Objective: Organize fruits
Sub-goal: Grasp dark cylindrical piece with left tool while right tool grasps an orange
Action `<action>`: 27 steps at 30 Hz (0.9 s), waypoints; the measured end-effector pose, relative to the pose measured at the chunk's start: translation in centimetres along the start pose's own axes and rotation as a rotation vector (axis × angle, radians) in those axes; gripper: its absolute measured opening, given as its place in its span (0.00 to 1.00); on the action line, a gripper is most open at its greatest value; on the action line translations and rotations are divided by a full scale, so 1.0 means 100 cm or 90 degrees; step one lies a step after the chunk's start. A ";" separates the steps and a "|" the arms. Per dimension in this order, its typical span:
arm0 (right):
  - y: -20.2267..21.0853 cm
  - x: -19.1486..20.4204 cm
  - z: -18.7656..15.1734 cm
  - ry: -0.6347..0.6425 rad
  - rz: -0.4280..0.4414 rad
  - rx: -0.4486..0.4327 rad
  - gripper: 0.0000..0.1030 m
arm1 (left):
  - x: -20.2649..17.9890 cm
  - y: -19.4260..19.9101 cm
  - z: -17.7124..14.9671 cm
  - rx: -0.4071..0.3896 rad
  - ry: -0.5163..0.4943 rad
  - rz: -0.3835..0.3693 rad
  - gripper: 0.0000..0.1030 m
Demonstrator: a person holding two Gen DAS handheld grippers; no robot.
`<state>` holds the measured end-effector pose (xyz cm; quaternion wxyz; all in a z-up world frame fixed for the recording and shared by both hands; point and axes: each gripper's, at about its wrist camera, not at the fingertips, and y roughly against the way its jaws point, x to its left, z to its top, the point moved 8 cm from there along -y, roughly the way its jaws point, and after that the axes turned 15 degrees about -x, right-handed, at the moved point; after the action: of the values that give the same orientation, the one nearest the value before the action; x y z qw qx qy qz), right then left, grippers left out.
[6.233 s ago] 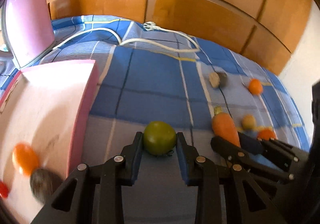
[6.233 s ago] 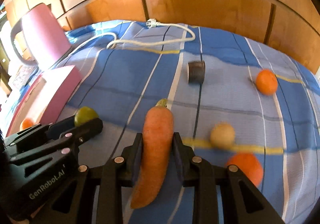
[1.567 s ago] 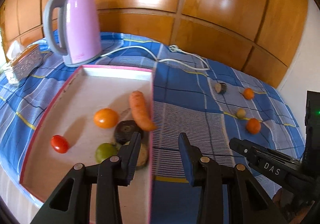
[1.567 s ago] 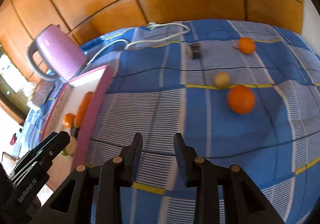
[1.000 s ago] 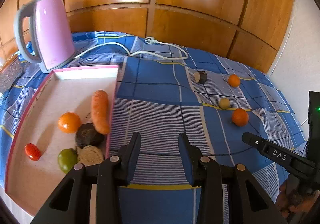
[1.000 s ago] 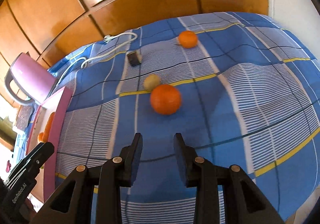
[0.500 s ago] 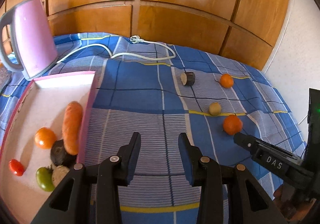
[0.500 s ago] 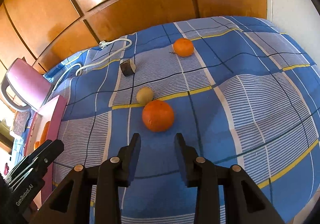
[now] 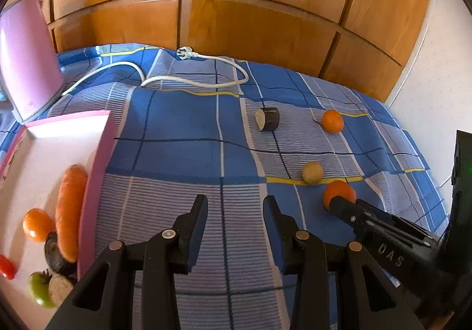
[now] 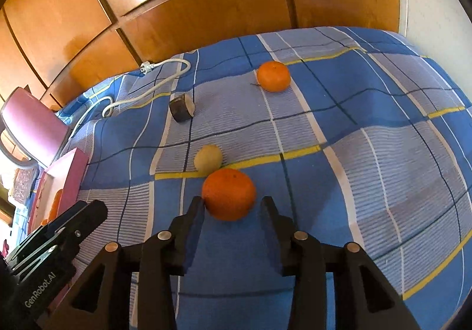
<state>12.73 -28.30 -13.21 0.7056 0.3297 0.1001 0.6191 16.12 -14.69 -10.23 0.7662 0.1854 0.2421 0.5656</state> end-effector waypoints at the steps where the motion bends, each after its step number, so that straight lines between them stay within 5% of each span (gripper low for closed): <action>1: -0.002 0.001 0.000 0.005 0.000 0.000 0.39 | -0.002 -0.003 0.001 0.001 0.000 -0.002 0.38; 27: -0.034 -0.021 0.032 0.074 -0.068 -0.074 0.36 | -0.030 -0.082 0.032 0.022 -0.012 -0.033 0.41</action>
<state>16.74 -31.39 -13.31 0.7487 0.2461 0.1219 0.6034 23.65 -19.98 -11.73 0.7795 0.1976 0.2495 0.5395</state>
